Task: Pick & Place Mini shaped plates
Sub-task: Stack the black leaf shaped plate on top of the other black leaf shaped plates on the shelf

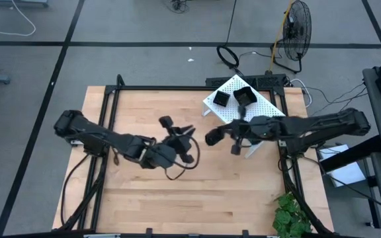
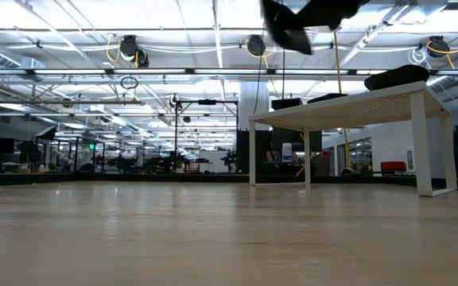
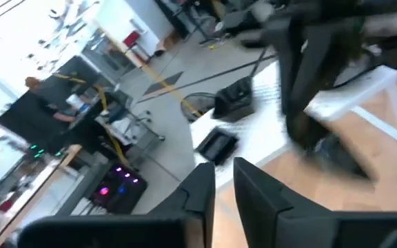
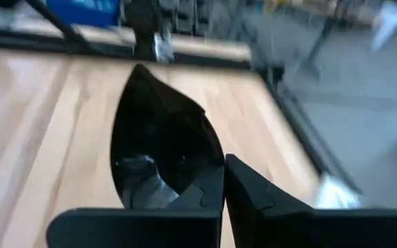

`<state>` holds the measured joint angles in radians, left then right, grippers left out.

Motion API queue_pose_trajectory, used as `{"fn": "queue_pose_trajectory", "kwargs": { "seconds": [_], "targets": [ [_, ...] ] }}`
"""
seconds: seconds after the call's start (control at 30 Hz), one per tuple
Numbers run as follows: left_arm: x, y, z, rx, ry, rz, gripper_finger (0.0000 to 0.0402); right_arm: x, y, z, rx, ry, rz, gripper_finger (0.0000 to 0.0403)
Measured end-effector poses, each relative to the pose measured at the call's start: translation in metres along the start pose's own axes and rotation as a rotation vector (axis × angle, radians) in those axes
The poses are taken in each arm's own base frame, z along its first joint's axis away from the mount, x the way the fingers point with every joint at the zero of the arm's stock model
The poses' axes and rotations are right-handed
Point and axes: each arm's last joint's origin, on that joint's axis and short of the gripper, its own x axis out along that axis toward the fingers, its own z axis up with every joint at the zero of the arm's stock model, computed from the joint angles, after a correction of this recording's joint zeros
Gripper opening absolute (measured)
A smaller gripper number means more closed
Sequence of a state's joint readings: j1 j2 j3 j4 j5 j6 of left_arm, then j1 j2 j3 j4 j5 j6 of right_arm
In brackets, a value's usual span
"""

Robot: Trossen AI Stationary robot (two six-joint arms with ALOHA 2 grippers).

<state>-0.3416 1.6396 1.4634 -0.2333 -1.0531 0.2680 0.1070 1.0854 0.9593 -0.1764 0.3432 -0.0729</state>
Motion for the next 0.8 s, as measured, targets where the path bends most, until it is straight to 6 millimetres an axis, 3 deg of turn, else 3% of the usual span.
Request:
{"fn": "queue_pose_trajectory", "kwargs": {
  "seconds": [0.2, 0.4, 0.5, 0.67, 0.8],
  "targets": [
    [-0.02, 0.025, -0.007, -0.031, 0.049, 0.006, 0.0082, -0.047, -0.021, 0.027, 0.138, 0.344, -0.048, 0.0],
    [-0.015, 0.034, -0.033, -0.079, 0.112, 0.032, 0.0067, -0.089, -0.045, 0.039, 0.364, 0.644, 0.035, 0.0],
    [-0.008, 0.034, -0.048, -0.108, 0.143, 0.053, 0.006, -0.099, -0.054, 0.036, 0.52, 0.73, 0.009, 0.0],
    [0.0, 0.038, -0.056, -0.204, 0.167, 0.092, 0.0052, -0.114, -0.063, 0.02, 0.838, 0.816, -0.363, 0.0],
    [0.0, 0.039, -0.056, -0.18, 0.167, 0.123, 0.0044, -0.117, -0.06, 0.01, 1.012, 0.747, -0.417, 0.0]
  ]
}}
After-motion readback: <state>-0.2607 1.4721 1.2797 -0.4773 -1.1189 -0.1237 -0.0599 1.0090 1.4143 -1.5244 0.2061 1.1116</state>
